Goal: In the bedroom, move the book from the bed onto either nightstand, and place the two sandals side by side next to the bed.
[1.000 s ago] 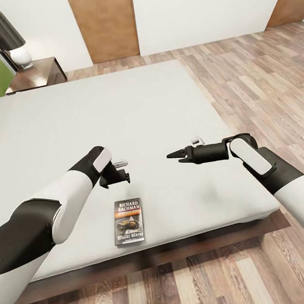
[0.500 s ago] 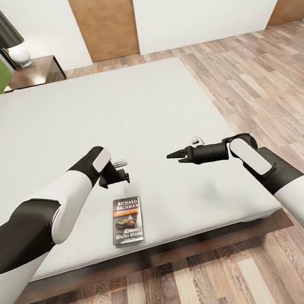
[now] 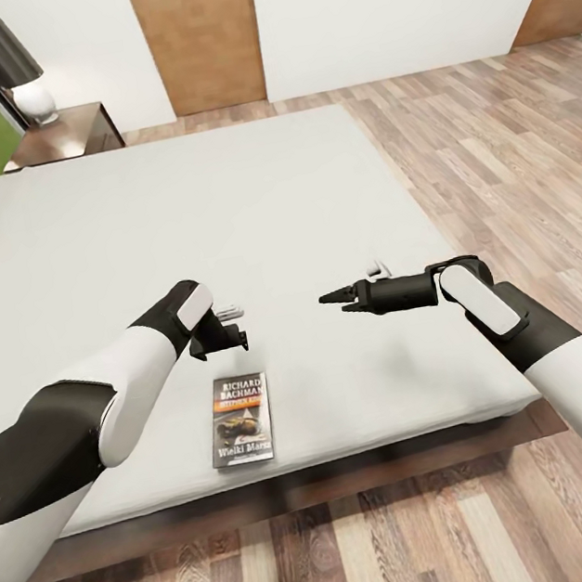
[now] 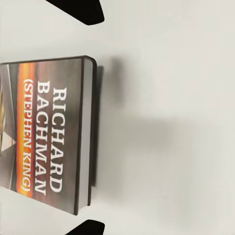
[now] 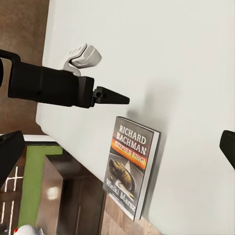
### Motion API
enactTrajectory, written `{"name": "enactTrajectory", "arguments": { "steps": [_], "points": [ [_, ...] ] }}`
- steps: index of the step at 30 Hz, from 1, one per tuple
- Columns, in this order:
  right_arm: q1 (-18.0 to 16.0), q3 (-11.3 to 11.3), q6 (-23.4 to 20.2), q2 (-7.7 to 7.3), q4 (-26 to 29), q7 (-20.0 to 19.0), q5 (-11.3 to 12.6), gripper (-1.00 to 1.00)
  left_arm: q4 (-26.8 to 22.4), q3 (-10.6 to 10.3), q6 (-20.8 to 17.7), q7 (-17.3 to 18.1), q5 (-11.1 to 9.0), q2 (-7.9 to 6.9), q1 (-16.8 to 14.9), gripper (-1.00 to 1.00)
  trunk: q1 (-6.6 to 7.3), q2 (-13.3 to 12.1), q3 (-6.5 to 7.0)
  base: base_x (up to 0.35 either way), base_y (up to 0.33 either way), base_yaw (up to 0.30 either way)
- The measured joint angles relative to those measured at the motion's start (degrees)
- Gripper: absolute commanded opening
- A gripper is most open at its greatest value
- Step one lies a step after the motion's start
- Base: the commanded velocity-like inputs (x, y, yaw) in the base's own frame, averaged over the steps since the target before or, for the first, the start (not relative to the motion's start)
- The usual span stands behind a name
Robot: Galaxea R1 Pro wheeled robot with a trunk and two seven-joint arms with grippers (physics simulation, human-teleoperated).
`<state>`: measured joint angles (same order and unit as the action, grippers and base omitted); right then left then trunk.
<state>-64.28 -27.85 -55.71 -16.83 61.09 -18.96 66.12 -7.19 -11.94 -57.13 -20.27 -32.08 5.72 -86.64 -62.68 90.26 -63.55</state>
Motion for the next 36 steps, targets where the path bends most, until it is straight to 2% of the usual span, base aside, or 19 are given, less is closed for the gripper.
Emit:
{"name": "enactTrajectory", "arguments": {
  "steps": [2, 17, 36],
  "points": [
    [0.00, 0.00, 0.00, 0.00, 0.00, 0.00, 0.00, 1.00, 0.02, 0.00, 0.00, 0.00, 0.00, 0.00, 0.00, 1.00, -0.44, 0.80, -0.36, 0.000, 0.000, 0.000],
    [0.00, 0.00, 0.00, 0.08, 0.00, 0.00, 0.03, 1.00, 0.33, -0.08, -0.05, -0.01, 0.00, 0.00, 0.00, 1.00, -0.44, 0.82, -0.36, 0.000, 0.000, 0.000],
    [0.00, 0.00, 0.00, 0.09, 0.00, 0.00, 0.00, 1.00, 0.40, -0.08, -0.08, -0.01, 0.00, 0.00, 0.00, 1.00, -4.61, 8.42, -3.77, 0.000, 0.000, 0.000]
  ]
}}
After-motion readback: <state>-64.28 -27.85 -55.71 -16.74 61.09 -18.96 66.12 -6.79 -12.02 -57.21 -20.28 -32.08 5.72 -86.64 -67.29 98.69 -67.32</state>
